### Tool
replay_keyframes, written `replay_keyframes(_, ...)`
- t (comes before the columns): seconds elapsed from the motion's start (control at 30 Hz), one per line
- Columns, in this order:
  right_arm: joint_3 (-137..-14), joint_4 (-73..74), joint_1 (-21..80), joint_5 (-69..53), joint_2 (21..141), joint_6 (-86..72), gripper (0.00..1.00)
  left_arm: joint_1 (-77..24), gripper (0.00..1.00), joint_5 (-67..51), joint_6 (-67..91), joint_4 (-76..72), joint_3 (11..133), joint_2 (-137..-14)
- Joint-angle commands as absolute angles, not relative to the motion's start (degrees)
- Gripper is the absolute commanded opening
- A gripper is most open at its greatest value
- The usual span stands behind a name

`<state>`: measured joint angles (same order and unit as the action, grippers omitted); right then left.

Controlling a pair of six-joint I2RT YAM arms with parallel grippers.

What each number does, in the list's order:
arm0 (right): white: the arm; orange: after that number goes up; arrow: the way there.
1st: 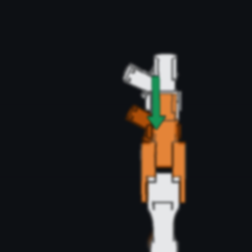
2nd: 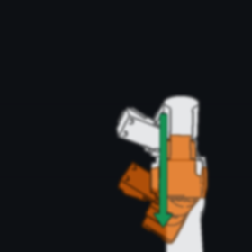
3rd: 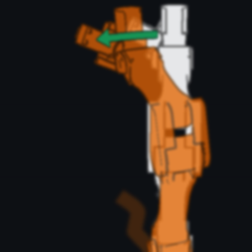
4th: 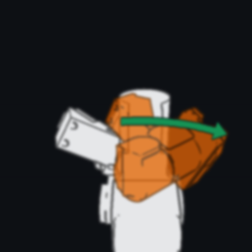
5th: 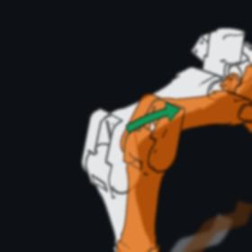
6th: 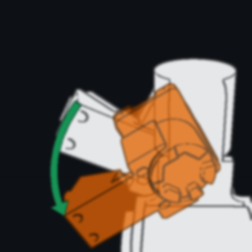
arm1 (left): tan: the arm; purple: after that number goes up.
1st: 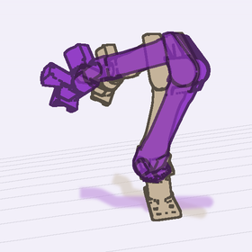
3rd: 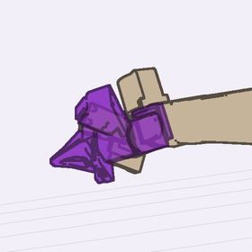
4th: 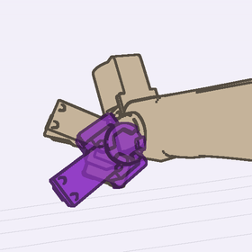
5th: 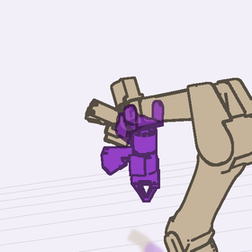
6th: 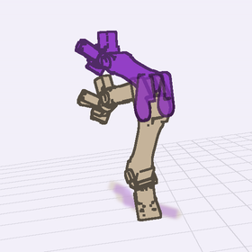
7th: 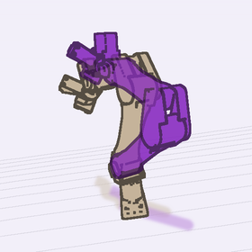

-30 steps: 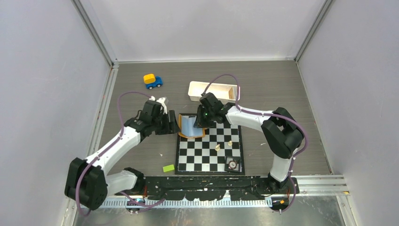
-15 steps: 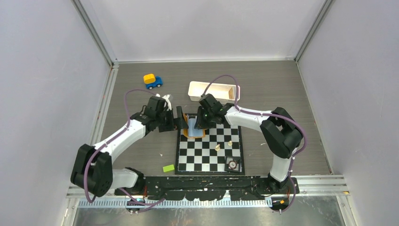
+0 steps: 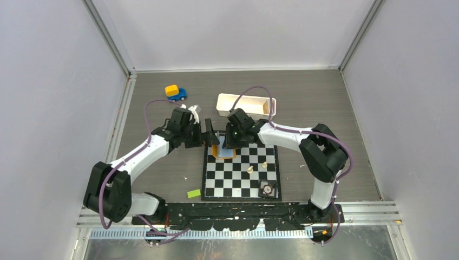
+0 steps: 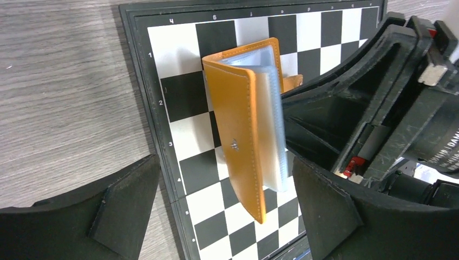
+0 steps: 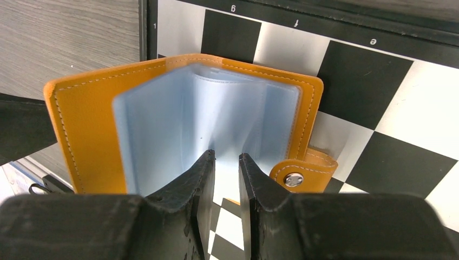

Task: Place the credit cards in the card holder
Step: Open the card holder at the center of the board.

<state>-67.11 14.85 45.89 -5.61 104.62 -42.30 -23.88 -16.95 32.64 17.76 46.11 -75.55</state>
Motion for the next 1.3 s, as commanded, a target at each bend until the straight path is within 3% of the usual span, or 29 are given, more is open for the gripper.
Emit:
replay_keyframes(0.0,-69.6,13.8,46.4,-5.3,104.0,-41.8,0.28,-23.7,0.94,-15.7,31.3,17.5,48.6,-77.1)
replay_keyframes(0.83,-72.7,11.4,48.8,-7.5,105.8,-41.9,0.31,-23.7,0.97,-14.9,31.3,18.9,44.7,-70.6)
replay_keyframes(0.93,-72.9,11.5,49.2,-7.6,106.2,-42.0,0.31,-23.6,0.91,-13.7,31.7,18.7,43.8,-70.2)
replay_keyframes(1.07,-73.1,11.7,49.4,-7.4,106.4,-42.0,0.31,-23.6,0.68,-13.0,32.4,18.7,43.5,-70.9)
replay_keyframes(1.27,-73.1,13.3,49.6,-5.9,106.1,-41.8,0.31,-23.6,0.48,-12.7,33.0,17.5,42.5,-71.7)
